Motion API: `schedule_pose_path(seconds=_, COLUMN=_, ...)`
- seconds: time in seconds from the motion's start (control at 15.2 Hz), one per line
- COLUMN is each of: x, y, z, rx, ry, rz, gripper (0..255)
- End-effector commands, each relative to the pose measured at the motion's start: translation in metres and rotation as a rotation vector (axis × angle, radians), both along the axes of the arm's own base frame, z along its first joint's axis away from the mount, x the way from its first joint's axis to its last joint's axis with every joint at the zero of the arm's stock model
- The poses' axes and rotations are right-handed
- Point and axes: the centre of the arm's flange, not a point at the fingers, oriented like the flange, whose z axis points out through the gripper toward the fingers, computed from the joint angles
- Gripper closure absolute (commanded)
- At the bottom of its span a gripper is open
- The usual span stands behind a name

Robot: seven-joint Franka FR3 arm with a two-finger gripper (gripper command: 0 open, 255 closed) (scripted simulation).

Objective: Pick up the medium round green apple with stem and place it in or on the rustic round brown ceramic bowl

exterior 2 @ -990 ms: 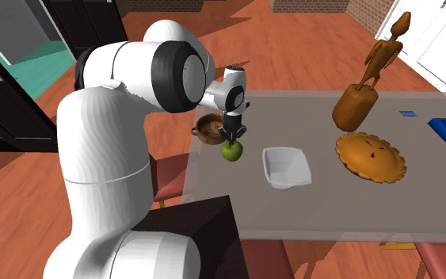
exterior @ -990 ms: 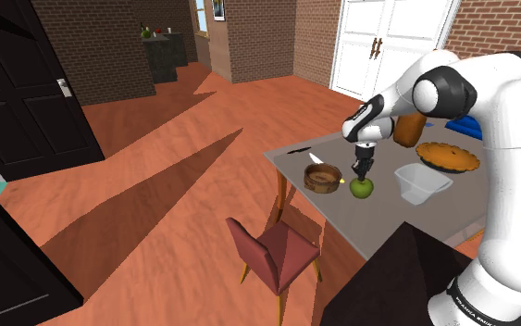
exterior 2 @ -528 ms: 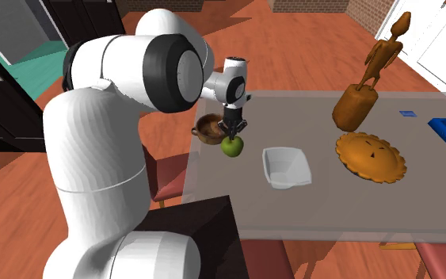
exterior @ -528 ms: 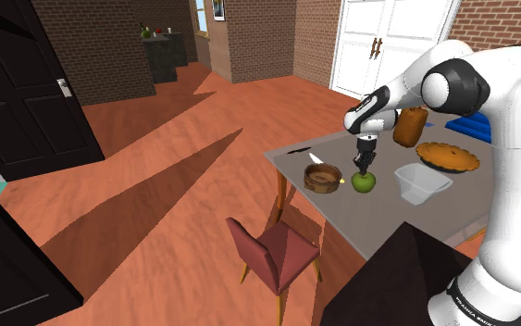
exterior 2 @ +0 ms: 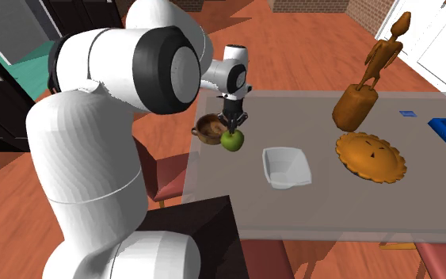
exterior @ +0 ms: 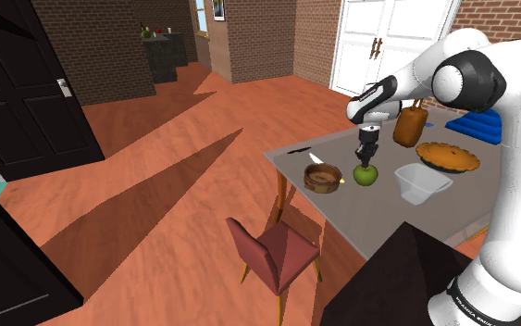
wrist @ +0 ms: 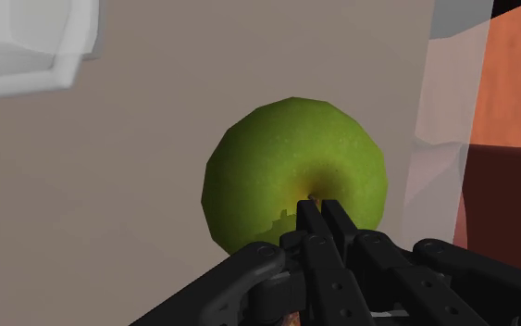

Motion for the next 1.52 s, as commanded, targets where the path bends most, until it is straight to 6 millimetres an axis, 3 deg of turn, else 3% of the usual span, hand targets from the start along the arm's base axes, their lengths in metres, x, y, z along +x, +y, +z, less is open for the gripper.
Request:
schedule_pose_path(seconds=0.0, x=0.000, y=-0.001, z=0.011, rx=0.000, ry=0.000, rz=0.000, gripper=255)
schedule_pose_path(seconds=0.66, x=0.000, y=-0.001, z=0.063, rx=0.000, ry=0.000, rz=0.000, gripper=255)
schedule_pose_path(seconds=1.45, x=0.144, y=0.044, z=0.110, rx=0.000, ry=0.000, rz=0.000, gripper=255)
